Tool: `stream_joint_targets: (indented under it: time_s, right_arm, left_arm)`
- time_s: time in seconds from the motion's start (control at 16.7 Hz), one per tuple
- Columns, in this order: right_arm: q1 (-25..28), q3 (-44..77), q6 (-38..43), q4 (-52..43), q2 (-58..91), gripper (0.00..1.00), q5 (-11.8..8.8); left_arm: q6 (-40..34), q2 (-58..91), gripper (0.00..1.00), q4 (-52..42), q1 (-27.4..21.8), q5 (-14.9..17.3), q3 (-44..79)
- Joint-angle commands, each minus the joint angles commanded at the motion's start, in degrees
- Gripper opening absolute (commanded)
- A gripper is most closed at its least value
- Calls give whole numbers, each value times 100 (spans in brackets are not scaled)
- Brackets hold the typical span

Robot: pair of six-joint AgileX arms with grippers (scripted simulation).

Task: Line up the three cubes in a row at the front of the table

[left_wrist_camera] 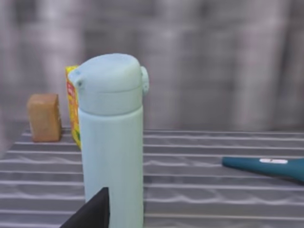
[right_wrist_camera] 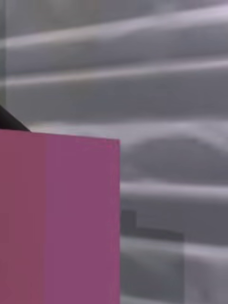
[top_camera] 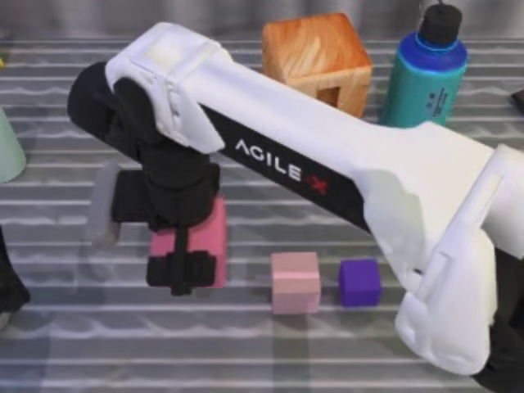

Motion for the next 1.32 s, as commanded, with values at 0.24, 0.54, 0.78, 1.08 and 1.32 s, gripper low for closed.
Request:
stream_joint_targets:
  time_s: [0.24,0.54,0.78,1.08,1.32]
  right_arm:
    - [-5,6,9,1,-10,0,-6]
    - [-12,-675,22,621,-120,0,-7]
    - [8,-1785,19,1525,-230,0,-6]
    - [23,-2089,11,1827,-261,0,-3]
    - [23,-2089,11,1827,-261,23,-3]
  left_arm:
    - [0,0,100,0,0,0,0]
    - [0,0,100,0,0,0,0]
    - [0,0,100,0,0,0,0]
    - [0,0,100,0,0,0,0]
    - [0,0,100,0,0,0,0]
